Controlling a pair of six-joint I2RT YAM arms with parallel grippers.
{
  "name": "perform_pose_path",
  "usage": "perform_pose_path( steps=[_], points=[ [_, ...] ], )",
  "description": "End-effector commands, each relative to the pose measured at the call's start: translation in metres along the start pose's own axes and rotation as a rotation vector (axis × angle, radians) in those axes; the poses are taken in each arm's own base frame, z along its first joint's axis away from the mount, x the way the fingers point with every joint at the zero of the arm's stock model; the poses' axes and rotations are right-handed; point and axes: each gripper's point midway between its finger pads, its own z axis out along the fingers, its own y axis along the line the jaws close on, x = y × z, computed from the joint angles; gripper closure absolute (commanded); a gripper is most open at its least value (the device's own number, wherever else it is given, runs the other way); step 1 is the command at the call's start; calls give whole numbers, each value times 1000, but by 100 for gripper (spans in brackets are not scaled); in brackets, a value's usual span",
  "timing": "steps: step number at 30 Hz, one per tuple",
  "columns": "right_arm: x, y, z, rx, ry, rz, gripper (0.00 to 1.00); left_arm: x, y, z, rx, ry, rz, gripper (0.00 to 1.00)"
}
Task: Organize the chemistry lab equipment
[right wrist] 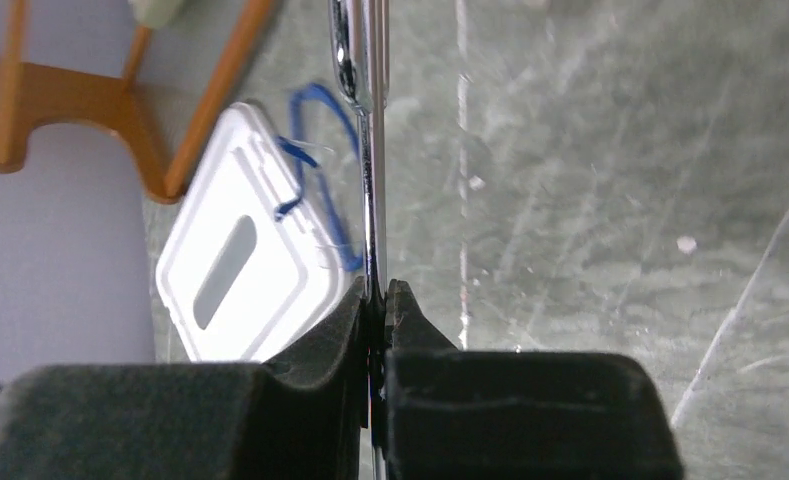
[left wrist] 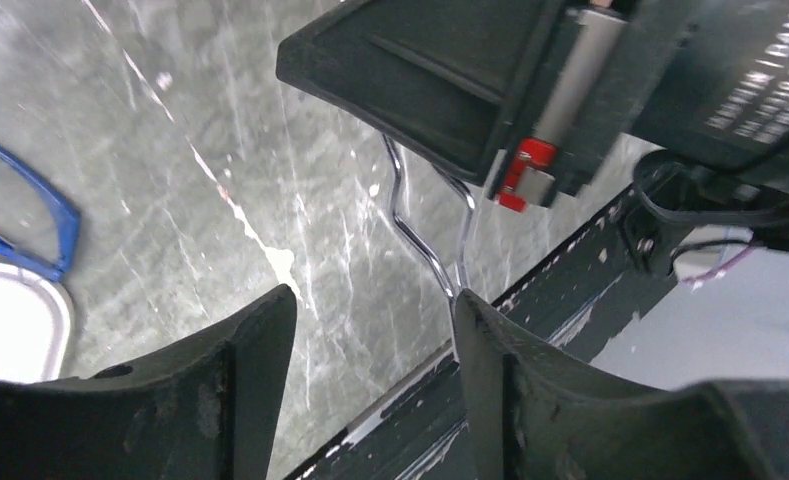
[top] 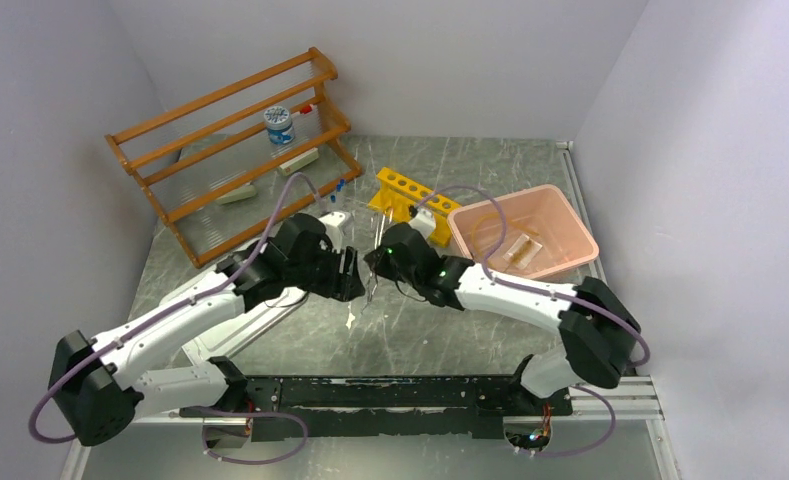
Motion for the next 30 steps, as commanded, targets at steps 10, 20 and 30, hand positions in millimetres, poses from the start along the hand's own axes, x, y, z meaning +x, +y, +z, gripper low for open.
perform_pose_path(
  steps=[10,20,30],
  points=[
    [-186,-3,-93,119,-396,-211,100,-80,-21,-46,34,-377,73,31],
    [-265,-128,-151,528,-618,-77,100,-81,-12,-36,11,-407,107,31],
    [-263,-228,-116,670,-592,144,100,-70,-1,-23,-15,-383,117,32]
  ],
)
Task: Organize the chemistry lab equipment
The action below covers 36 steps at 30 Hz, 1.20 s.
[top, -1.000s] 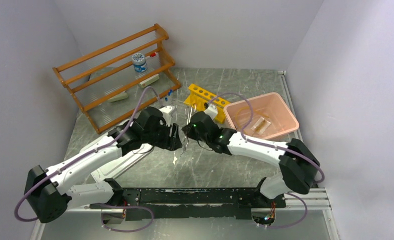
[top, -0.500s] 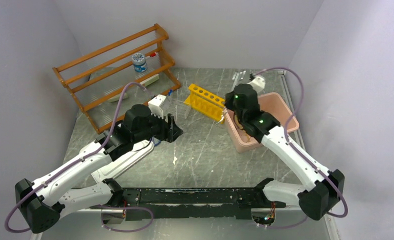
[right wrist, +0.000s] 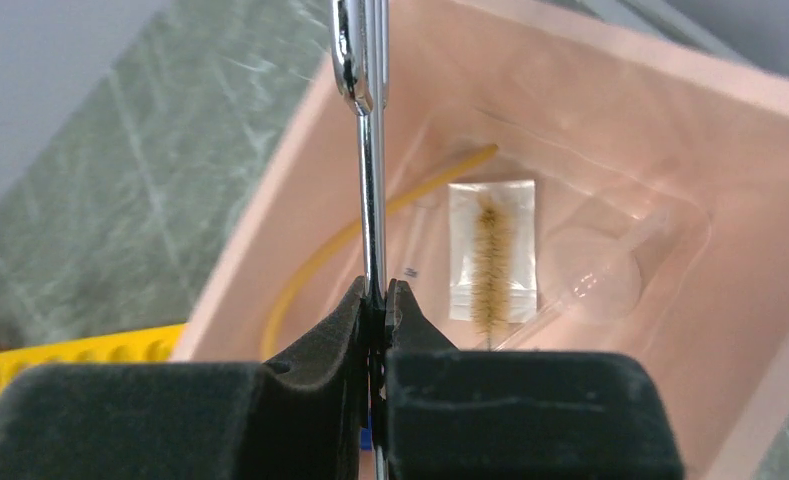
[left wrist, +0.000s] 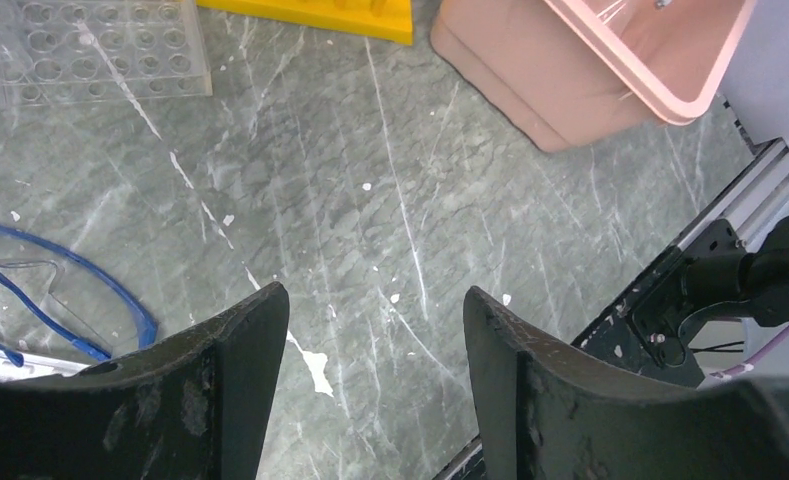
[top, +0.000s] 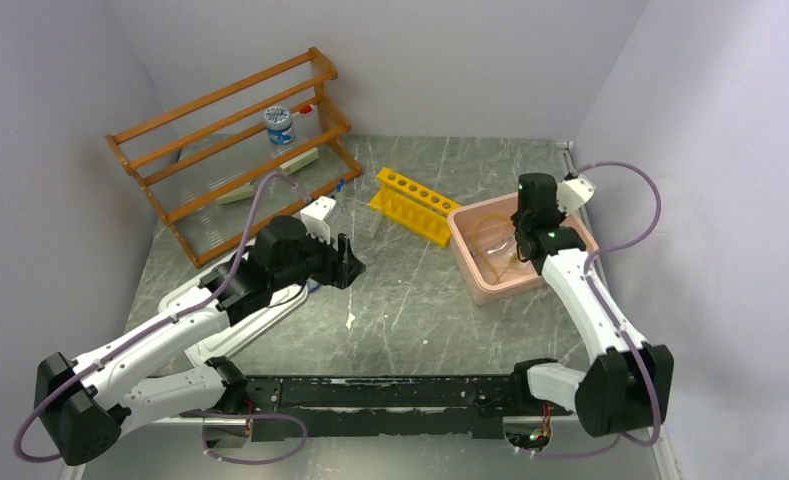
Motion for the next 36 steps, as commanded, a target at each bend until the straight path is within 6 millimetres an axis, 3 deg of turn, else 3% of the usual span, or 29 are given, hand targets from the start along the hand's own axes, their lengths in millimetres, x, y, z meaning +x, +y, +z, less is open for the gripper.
perform_pose_path(
  steps=[1,7,10,17,22,26,30,36],
  points=[
    [20,1,33,1,19,111,100,-3,5,7,-15,-30,22,32],
    [53,5,63,49,74,219,100,5,8,13,-27,0,22,32],
    [70,-6,73,123,94,276,99,5,6,14,-12,2,36,32],
    [94,-23,82,208,104,360,97,10,9,19,-24,25,34,32],
    [108,-18,88,204,154,351,92,15,8,23,-19,51,38,32],
    [109,-19,88,202,150,375,72,20,12,26,-37,81,35,32],
    [102,-13,83,169,149,369,68,20,18,26,-78,91,22,32],
    [81,-9,61,106,135,353,56,24,62,19,-357,102,-66,25]
  ],
)
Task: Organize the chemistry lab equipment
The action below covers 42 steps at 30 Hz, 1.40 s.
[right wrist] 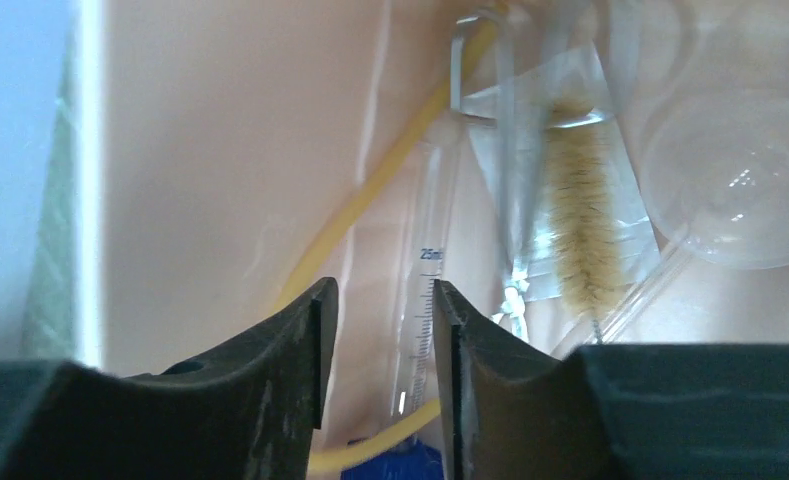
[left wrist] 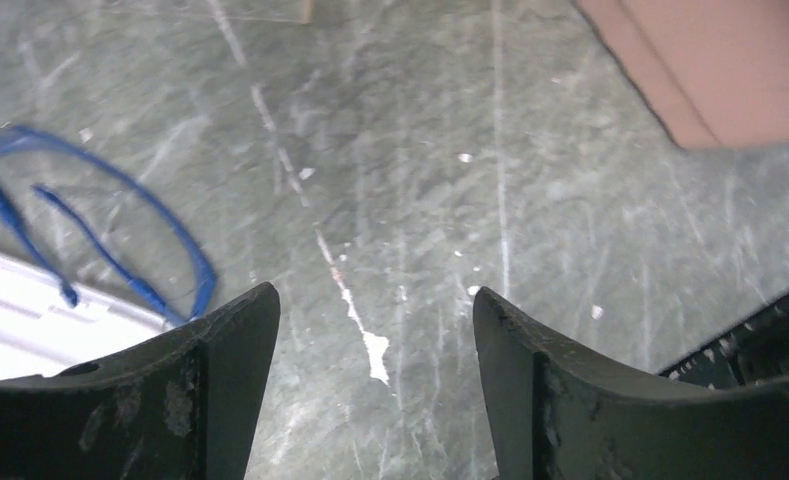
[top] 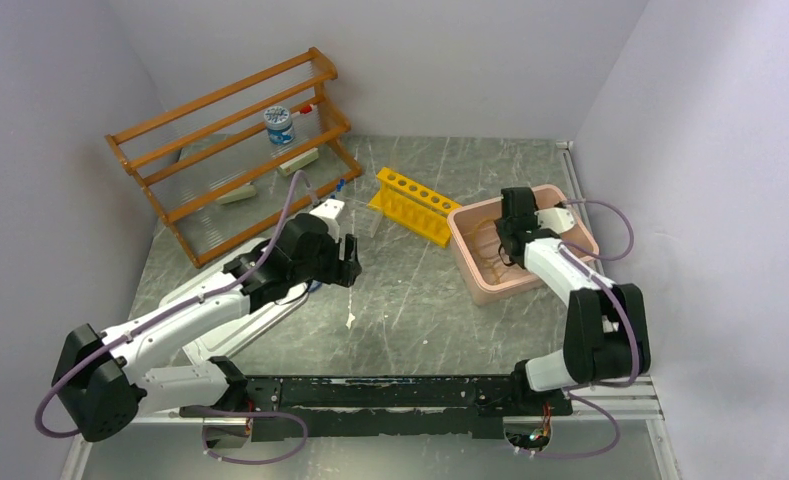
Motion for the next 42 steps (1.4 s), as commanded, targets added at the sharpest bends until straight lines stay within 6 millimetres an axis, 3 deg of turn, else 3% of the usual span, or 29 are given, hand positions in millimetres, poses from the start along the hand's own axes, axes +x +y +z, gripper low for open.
perform_pose_path(
  steps=[1,6,13,19,24,26,32,36,42],
  points=[
    [-20,8,-24,-64,-31,-11,53,-7,36,-2,-224,-8,-90,22],
    [-46,14,-62,-139,-68,-67,46,7,70,6,-339,59,-191,12],
    [-57,28,-106,-306,-46,-151,46,7,112,29,-481,119,-310,18],
    [-51,33,-120,-383,-6,-200,46,8,133,53,-527,128,-357,25],
    [-42,36,-122,-427,28,-219,46,9,156,69,-608,139,-395,19],
    [-38,37,-121,-435,42,-228,46,13,158,77,-603,141,-401,21],
    [-32,36,-121,-449,62,-247,47,34,156,100,-561,211,-419,43],
    [-30,34,-124,-462,65,-260,47,34,150,103,-525,219,-418,60],
    [-21,35,-126,-488,109,-286,47,32,134,95,-451,228,-397,70]
  ],
)
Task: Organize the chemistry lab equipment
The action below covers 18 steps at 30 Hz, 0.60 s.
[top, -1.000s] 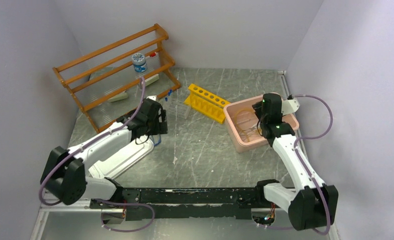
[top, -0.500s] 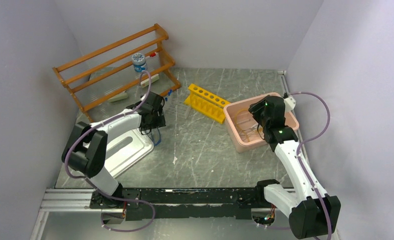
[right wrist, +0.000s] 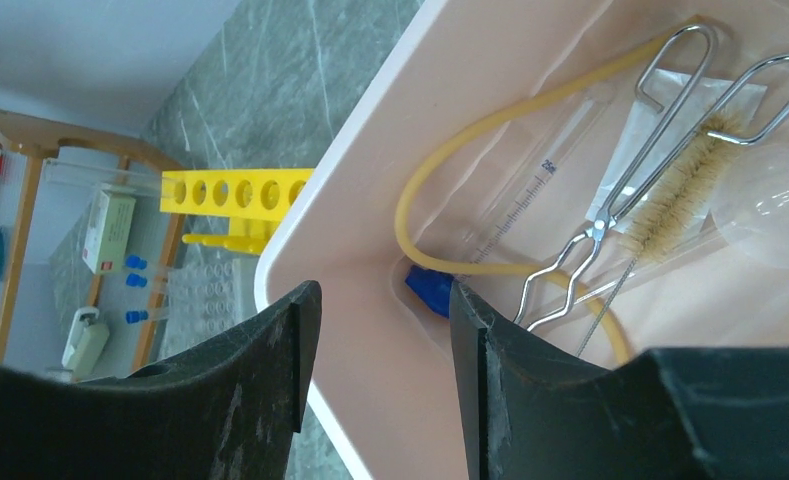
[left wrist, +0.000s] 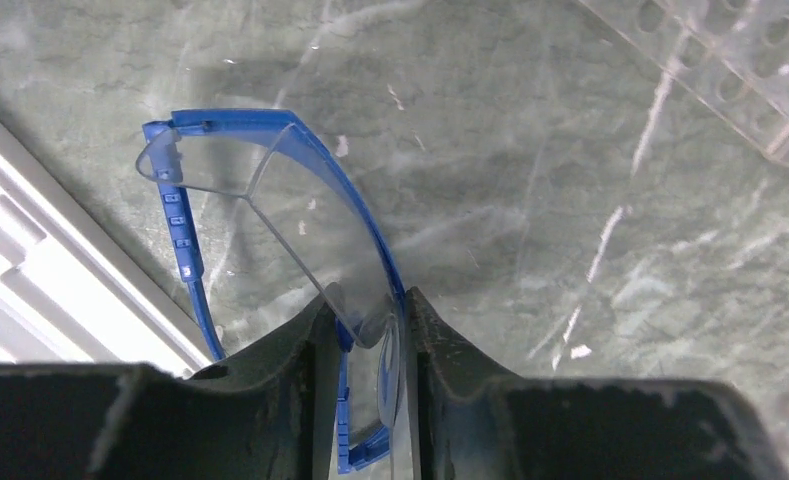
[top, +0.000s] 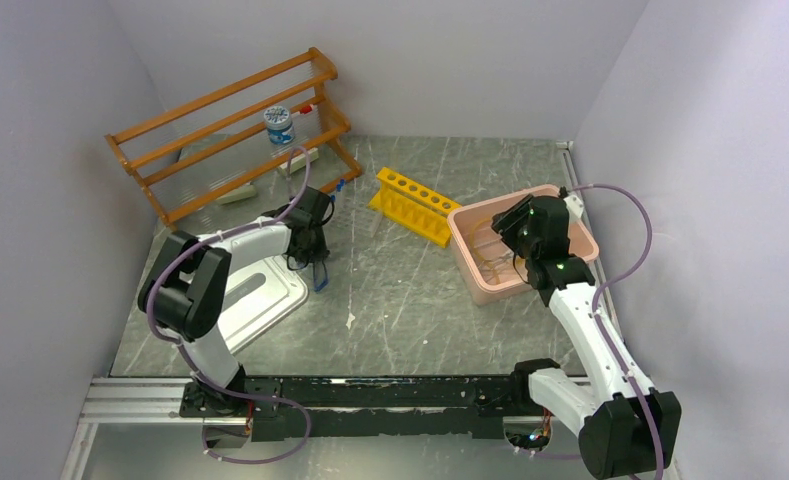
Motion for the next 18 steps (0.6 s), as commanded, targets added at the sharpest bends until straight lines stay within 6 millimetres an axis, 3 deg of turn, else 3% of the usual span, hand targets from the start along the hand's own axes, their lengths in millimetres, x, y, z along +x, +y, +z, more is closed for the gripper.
perform_pose_path(
  steps=[1,5,10,14,18],
  points=[
    [3,9,-3,-58,26,-30,47,-10,-22,-22,116,-31,23,71],
    [10,27,-9,-157,76,-61,46,-17,-39,-57,245,-65,61,71],
    [30,69,-28,-439,181,-126,44,-26,-65,-113,462,-110,110,69],
    [50,111,-59,-722,311,-105,43,-27,-95,-161,701,-123,138,68],
    [78,170,-93,-944,407,-57,42,-28,-126,-218,986,-152,173,67]
  ],
)
